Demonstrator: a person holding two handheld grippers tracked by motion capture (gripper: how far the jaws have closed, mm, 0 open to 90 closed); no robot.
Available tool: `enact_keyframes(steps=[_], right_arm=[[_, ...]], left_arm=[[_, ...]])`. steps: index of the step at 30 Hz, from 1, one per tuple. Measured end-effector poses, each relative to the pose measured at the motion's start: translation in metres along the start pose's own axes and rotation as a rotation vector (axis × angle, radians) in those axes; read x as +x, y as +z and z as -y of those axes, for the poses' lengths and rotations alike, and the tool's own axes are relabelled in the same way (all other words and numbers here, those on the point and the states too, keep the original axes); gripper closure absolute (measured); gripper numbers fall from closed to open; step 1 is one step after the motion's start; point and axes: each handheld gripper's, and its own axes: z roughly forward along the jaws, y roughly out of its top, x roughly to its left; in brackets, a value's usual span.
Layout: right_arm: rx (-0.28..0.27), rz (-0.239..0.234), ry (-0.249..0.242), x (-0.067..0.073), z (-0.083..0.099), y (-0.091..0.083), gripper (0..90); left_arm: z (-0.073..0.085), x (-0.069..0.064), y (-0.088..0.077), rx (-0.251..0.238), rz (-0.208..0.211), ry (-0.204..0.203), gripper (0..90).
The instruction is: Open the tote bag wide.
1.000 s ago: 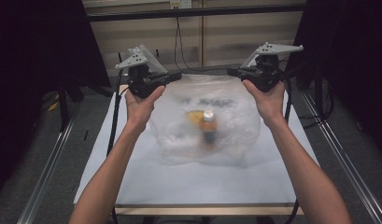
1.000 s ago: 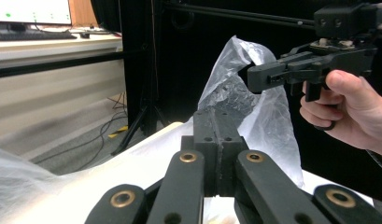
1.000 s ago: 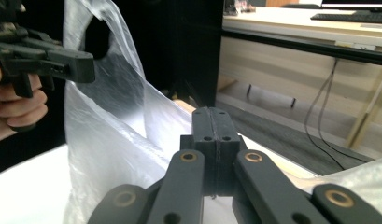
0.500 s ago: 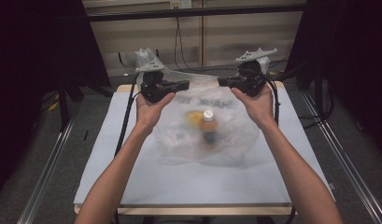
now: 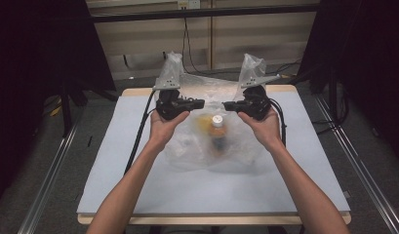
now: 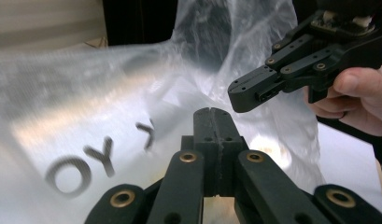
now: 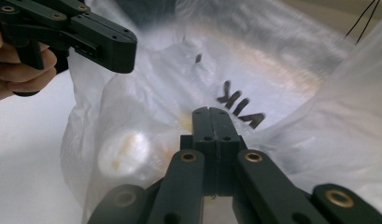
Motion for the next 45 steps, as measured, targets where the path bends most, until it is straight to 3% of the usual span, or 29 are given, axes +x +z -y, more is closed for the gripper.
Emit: enact_keyframes(steps=[7,12,15,19,27,31,35,41,45], right_arm=[[0.022,-0.025,-0.003,0.004,0.016,0.001,90.0],[0.002,-0.051,0.01,0.004,0.032,-0.002,90.0],[0.0,-0.067,0.019,0.004,0.04,-0.001,90.0],[-0.009,-0.082,0.028,0.005,0.049,-0.001,90.0],[-0.005,-0.089,0.033,0.008,0.061,-0.002,90.0],[0.005,-0.091,0.03,0.009,0.068,-0.003,90.0],[0.029,-0.097,0.034,0.011,0.077,-0.003,90.0],[0.051,-0.123,0.014,0.019,0.086,0.0,90.0],[0.008,-0.116,0.013,0.022,0.082,-0.009,90.0]], left_arm=[[0.025,-0.004,0.011,0.047,0.032,-0.009,90.0],[0.035,-0.003,0.014,0.034,0.065,-0.029,90.0],[0.04,-0.006,0.018,0.041,0.063,-0.027,90.0],[0.047,-0.009,0.016,0.014,0.075,-0.041,90.0],[0.061,-0.012,0.012,0.037,0.083,-0.033,90.0],[0.072,-0.012,0.012,0.041,0.092,-0.058,90.0],[0.078,-0.015,0.011,0.048,0.102,-0.057,90.0],[0.09,-0.021,0.014,0.113,0.114,-0.023,90.0],[0.082,-0.024,0.005,0.079,0.131,-0.022,90.0]])
